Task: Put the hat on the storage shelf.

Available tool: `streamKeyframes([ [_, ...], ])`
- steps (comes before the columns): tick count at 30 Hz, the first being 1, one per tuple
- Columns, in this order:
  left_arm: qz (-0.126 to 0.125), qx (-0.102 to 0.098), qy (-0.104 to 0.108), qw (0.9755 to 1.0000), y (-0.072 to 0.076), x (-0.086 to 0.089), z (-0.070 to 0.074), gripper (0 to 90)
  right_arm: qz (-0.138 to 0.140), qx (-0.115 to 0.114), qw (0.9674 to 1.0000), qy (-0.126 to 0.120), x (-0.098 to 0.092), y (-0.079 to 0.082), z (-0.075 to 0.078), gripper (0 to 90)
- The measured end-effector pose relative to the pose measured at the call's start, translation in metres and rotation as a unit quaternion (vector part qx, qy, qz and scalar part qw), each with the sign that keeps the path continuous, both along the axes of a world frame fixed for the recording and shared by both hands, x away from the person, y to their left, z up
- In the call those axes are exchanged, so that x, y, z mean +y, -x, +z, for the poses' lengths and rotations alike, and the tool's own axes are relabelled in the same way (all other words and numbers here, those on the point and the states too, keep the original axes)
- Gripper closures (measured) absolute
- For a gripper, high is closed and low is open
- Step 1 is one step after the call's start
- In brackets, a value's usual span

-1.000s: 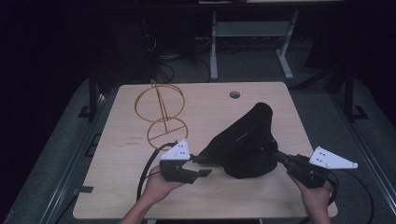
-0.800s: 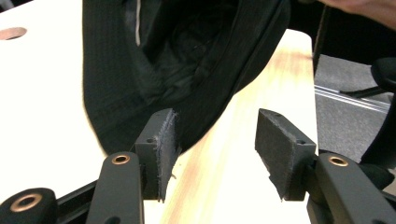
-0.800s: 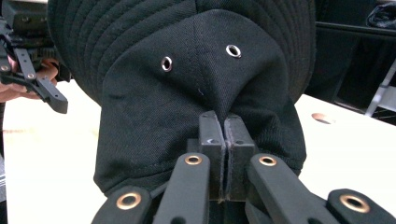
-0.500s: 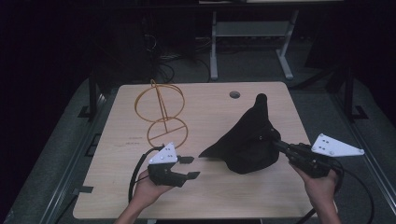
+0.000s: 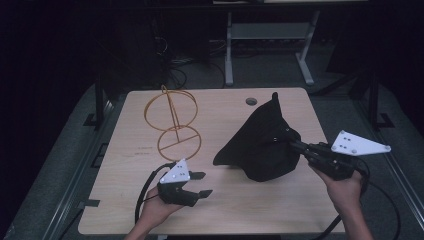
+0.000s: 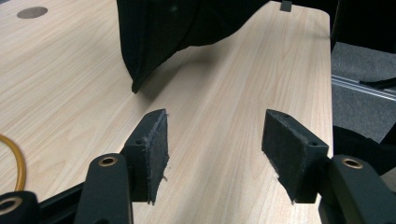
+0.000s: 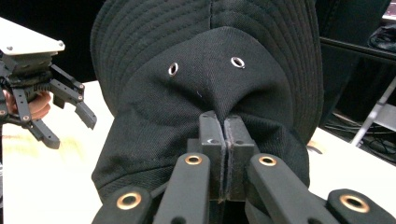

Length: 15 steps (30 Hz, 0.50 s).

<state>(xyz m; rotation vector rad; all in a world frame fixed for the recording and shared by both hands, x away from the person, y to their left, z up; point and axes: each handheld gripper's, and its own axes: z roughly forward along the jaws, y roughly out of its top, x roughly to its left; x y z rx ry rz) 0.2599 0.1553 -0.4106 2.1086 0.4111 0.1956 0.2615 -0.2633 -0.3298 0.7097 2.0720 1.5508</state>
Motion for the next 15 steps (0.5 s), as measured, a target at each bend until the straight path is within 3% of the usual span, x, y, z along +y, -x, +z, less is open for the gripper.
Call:
streamKeyframes([
  [7, 0.006, -0.005, 0.004, 1.0000, 0.000, 0.005, -0.001, 38.8, 0.010, -0.003, 0.9999, 0.011, 0.010, -0.009, 0.014, 88.4],
  [15, 0.007, -0.007, 0.009, 0.9999, 0.000, 0.006, -0.002, 38.0, 0.022, -0.001, 0.9997, 0.006, 0.020, -0.019, 0.027, 88.4],
])
